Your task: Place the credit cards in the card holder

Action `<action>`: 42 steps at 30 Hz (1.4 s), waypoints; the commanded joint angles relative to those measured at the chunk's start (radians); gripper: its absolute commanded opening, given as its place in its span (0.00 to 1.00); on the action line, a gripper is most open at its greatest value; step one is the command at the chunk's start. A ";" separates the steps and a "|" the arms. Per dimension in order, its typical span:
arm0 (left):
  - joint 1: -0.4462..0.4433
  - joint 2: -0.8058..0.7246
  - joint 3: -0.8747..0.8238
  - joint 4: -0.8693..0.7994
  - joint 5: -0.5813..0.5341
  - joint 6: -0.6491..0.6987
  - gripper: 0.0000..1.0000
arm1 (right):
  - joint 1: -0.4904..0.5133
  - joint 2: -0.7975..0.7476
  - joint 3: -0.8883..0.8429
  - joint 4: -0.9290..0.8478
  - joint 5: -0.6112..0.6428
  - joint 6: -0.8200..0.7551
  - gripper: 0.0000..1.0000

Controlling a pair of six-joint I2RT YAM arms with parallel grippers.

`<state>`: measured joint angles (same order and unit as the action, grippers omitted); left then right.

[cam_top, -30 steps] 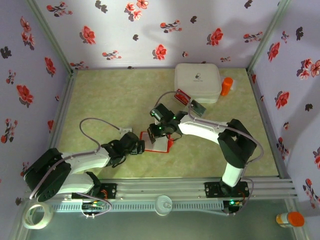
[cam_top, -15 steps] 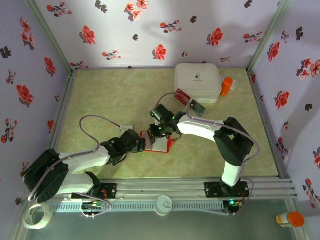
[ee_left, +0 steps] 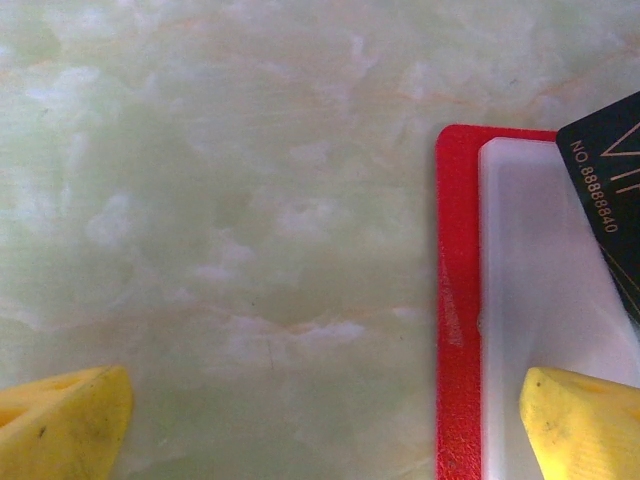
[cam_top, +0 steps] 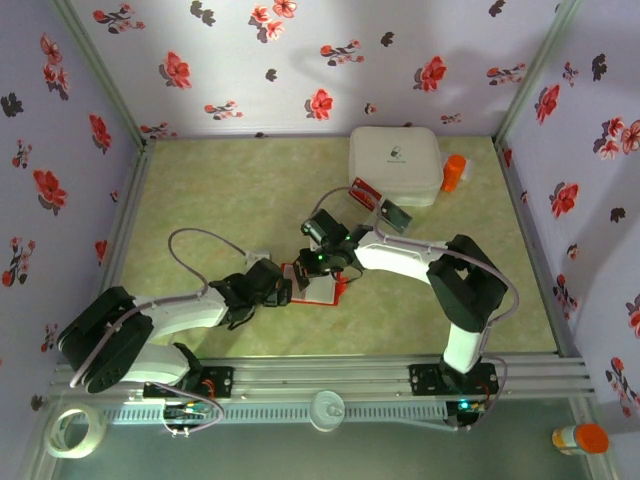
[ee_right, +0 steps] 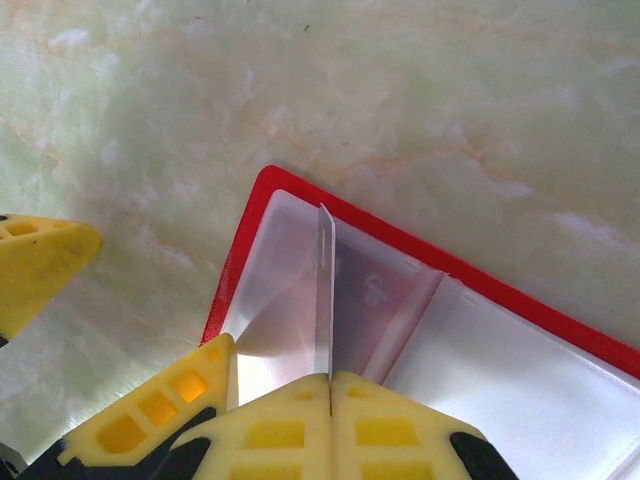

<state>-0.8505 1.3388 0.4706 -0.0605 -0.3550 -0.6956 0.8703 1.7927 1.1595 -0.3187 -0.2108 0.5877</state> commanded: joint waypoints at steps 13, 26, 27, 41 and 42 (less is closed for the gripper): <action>0.008 0.004 -0.019 -0.045 -0.028 -0.032 1.00 | -0.050 -0.331 -0.459 0.532 0.058 0.307 0.00; 0.008 -0.004 -0.033 -0.050 -0.032 -0.051 1.00 | 0.077 -0.327 -0.700 0.952 0.301 0.395 0.00; 0.008 -0.003 -0.035 -0.050 -0.032 -0.053 1.00 | 0.083 -0.320 -0.709 0.972 0.311 0.398 0.00; 0.007 -0.008 -0.043 -0.048 -0.032 -0.058 1.00 | 0.118 -0.217 -0.757 1.142 0.369 0.446 0.00; 0.008 -0.007 -0.043 -0.048 -0.032 -0.059 1.00 | 0.120 -0.211 -0.759 1.148 0.369 0.449 0.00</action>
<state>-0.8505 1.3300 0.4564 -0.0444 -0.3660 -0.7269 0.9802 1.5620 0.4122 0.7628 0.1177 1.0115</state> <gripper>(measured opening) 0.998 0.057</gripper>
